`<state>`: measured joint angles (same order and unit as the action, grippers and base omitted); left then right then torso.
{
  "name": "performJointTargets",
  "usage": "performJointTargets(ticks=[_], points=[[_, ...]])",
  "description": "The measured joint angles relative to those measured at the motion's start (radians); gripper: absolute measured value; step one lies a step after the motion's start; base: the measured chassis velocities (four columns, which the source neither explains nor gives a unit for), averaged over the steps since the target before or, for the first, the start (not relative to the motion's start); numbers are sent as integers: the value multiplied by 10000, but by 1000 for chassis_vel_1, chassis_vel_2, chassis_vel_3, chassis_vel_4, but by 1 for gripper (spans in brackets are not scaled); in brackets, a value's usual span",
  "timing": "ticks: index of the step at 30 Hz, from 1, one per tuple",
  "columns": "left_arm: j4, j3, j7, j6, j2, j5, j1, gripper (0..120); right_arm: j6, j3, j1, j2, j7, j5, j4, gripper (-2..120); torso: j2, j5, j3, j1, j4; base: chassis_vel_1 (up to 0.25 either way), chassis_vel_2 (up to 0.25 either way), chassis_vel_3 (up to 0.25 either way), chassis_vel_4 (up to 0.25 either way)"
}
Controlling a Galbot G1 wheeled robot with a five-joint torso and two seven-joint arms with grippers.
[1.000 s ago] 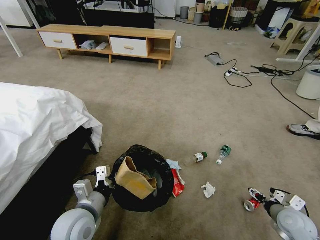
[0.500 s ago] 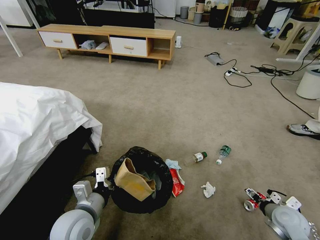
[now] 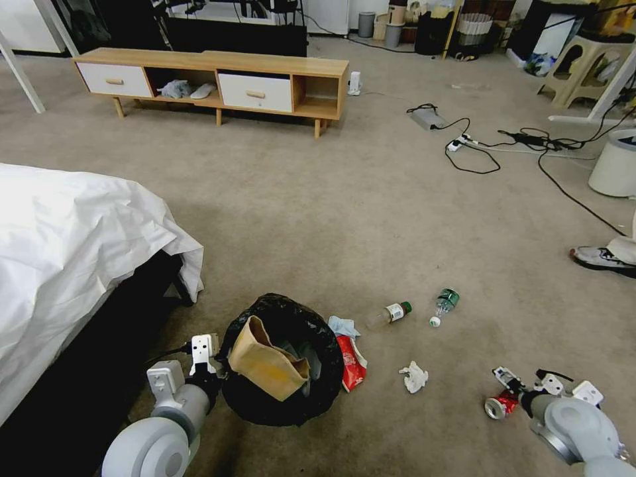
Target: Pick up the trash bin and place the garbage on the floor into it.
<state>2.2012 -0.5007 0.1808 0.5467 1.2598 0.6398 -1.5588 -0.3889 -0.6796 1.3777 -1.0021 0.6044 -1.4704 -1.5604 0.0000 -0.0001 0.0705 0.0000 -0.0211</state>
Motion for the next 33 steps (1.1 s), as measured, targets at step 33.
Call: performJointTargets(ticks=[33], points=[[-238, 23, 116, 34, -144, 116, 84, 0, -80, -299, -586, -1094, -66, 121, 1352, 100, 0, 1, -1, 0, -1, 0, 0, 0, 0]])
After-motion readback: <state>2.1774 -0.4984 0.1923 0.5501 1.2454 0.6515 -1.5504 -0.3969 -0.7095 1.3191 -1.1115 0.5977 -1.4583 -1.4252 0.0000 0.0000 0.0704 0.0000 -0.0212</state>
